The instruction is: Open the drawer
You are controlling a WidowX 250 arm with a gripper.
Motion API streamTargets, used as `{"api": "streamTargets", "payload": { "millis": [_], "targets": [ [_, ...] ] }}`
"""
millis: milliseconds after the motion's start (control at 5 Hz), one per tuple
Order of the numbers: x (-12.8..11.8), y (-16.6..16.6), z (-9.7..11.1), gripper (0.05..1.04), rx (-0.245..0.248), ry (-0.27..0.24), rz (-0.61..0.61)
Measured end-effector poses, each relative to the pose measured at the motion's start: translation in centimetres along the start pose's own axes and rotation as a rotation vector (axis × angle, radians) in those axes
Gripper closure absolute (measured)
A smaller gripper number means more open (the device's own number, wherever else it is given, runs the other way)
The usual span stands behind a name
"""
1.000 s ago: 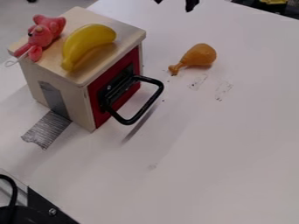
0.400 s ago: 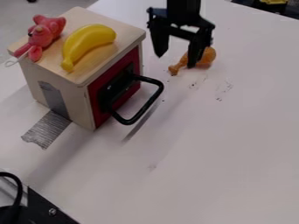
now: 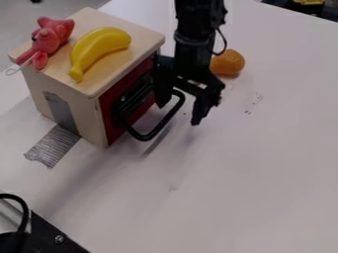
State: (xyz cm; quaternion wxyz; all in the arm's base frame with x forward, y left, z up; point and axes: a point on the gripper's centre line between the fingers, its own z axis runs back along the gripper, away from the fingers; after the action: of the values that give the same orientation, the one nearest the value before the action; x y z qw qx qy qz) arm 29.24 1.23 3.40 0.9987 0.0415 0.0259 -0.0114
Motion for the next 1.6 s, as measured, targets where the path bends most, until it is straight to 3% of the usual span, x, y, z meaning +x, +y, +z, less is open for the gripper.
{"api": "streamTargets", "payload": {
  "millis": [200, 400, 600, 800, 1000, 1200, 1400, 1600],
  "targets": [
    [-1.4, -0.4, -1.5, 0.137, 0.043, 0.015, -0.037],
    [-1.8, -0.8, -2.2, 0.389, 0.046, 0.001, -0.055],
    [-1.8, -2.1, -2.2, 0.701, 0.001, -0.015, -0.037],
    [-1.9, -4.5, -1.7, 0.907, -0.039, -0.025, -0.06],
    [-1.5, -7.3, -1.0, 0.948, -0.069, -0.044, -0.081],
    [-1.6, -9.1, -0.6, 0.913, -0.07, -0.051, -0.11],
    [-0.8, -9.3, 0.0, 0.681, -0.06, -0.082, -0.096],
    [-1.0, -8.9, 0.7, 0.389, -0.039, -0.081, -0.087]
  ]
}}
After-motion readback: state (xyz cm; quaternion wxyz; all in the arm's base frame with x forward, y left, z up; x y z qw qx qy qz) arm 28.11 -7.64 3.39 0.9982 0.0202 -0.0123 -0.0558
